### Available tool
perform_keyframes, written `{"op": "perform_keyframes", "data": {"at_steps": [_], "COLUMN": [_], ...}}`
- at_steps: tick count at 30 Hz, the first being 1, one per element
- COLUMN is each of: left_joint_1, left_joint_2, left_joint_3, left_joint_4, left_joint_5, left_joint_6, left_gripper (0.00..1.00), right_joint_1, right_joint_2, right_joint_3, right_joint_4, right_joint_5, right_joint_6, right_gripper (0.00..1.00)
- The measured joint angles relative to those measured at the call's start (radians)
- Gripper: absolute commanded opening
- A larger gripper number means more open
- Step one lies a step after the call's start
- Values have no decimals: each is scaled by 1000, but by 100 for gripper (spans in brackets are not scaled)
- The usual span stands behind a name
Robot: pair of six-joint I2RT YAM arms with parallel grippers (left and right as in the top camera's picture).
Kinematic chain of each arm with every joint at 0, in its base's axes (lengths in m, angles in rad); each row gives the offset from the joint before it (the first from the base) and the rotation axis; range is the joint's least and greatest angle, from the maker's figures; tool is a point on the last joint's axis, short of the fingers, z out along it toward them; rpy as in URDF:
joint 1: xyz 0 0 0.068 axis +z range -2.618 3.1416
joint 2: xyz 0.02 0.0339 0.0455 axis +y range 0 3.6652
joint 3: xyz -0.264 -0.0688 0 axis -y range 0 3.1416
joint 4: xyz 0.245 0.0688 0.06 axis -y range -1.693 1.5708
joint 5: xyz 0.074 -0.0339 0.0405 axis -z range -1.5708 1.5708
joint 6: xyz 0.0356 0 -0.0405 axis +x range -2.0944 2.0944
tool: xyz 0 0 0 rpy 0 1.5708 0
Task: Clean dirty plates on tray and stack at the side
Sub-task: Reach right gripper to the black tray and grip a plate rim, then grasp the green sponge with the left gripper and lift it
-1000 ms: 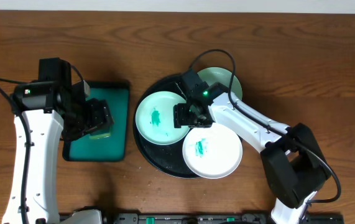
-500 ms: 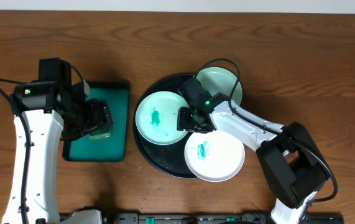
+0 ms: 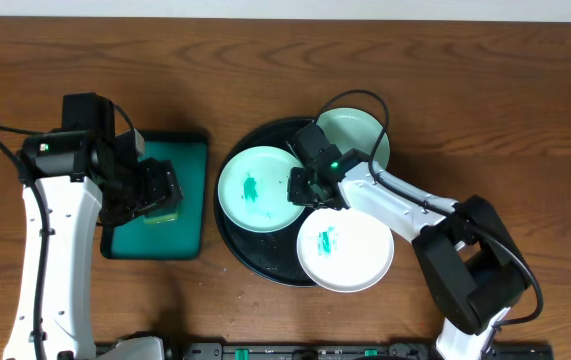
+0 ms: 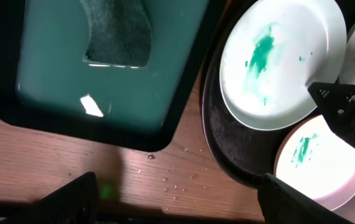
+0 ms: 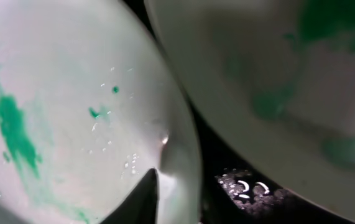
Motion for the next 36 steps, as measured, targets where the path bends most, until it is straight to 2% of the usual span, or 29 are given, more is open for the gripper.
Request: {"op": "perform_keyframes", "data": {"at_steps": [3,13,16,22,24,31,33,36], "left_joint_1": [0,0,0,0,0,5,12,24], "left_joint_2": [0,0,0,18,59,286,350,404], "left_joint_3": [0,0,0,-3,-10,-21,-23,-23], "left_joint_4": [0,3,42,132,153,226,249,271], "left_joint_5": [0,-4,-50,-121,-135,-145,-148,-151], "left_joint_6": [0,0,0,4,2,0,-2,-12], "left_gripper": [82,82,82,60,57,56,50,46], "right_joint_1": [-2,-4,-2,-2,-2,-2,-2,-2], "right_joint_2": [0,0,0,0,0,0,0,0], "right_joint_3": [-3,-4,-4,-4,-4,-4,-5,-4], "right_joint_4": [-1,1,0,-1,-1,-5,-9,-14], "right_joint_5": [17,27,27,27,27,25,23,23], "right_joint_6": [-4,-37,-51,-62,-63,-79,-85,-89], "right_gripper": [1,1,1,1,1,1,1,1]}}
